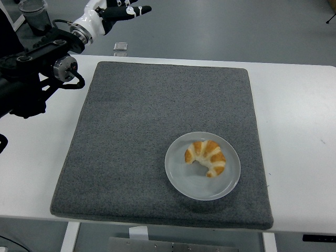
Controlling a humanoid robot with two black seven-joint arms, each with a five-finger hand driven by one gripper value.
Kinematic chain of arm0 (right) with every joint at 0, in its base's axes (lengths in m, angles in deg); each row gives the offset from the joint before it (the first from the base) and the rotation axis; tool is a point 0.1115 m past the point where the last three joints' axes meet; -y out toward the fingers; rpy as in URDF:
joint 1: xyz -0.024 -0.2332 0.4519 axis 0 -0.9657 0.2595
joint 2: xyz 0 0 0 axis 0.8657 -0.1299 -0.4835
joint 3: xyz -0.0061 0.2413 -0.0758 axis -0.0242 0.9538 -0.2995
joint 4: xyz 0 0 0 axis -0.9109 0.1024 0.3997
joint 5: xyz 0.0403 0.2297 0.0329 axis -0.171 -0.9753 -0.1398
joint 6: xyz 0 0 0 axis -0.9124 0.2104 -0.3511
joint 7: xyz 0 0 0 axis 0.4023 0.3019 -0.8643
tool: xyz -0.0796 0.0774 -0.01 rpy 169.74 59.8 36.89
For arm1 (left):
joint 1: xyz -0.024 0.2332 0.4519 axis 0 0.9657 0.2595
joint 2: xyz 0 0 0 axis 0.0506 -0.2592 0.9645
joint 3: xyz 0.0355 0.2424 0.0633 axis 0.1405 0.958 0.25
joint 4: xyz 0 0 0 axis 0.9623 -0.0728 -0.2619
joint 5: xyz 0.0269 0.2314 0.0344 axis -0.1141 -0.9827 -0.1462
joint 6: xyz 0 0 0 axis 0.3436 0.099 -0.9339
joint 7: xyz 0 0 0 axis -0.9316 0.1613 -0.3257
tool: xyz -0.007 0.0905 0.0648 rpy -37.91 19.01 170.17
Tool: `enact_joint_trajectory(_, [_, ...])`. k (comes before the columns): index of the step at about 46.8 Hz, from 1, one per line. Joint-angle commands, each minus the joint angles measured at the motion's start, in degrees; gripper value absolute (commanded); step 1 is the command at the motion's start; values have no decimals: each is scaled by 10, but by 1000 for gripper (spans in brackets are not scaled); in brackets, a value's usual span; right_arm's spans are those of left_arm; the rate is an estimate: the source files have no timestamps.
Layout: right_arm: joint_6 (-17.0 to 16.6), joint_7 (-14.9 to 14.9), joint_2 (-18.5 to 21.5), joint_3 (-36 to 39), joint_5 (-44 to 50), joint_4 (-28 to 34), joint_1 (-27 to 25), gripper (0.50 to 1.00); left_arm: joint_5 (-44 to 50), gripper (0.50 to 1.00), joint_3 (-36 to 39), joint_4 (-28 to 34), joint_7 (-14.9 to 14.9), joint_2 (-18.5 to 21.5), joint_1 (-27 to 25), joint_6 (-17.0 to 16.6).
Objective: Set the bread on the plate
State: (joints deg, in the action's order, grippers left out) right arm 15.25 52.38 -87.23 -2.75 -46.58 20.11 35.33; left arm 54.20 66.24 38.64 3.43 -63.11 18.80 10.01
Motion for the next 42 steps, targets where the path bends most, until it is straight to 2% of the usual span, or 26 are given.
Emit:
enact_joint_trajectory(1, [-1,0,0,0,0,0,0,932,27,990,0,-28,7,0,1,20])
enact_joint_trajectory(8, [-2,0,0,0,0,0,0,930,63,990,-24,-67,21,0,4,43])
enact_joint_trajectory(16, [-3,0,0,0,0,-1,0,932,89,990,-90,-90,43,0,20,48])
enact_joint_trajectory(29, [-3,0,0,0,0,-2,0,930,92,990,-162,-88,43,-4,82,64])
enact_joint_trajectory(42, [-3,0,0,0,0,-2,0,930,90,990,-173,-85,43,-25,112,69])
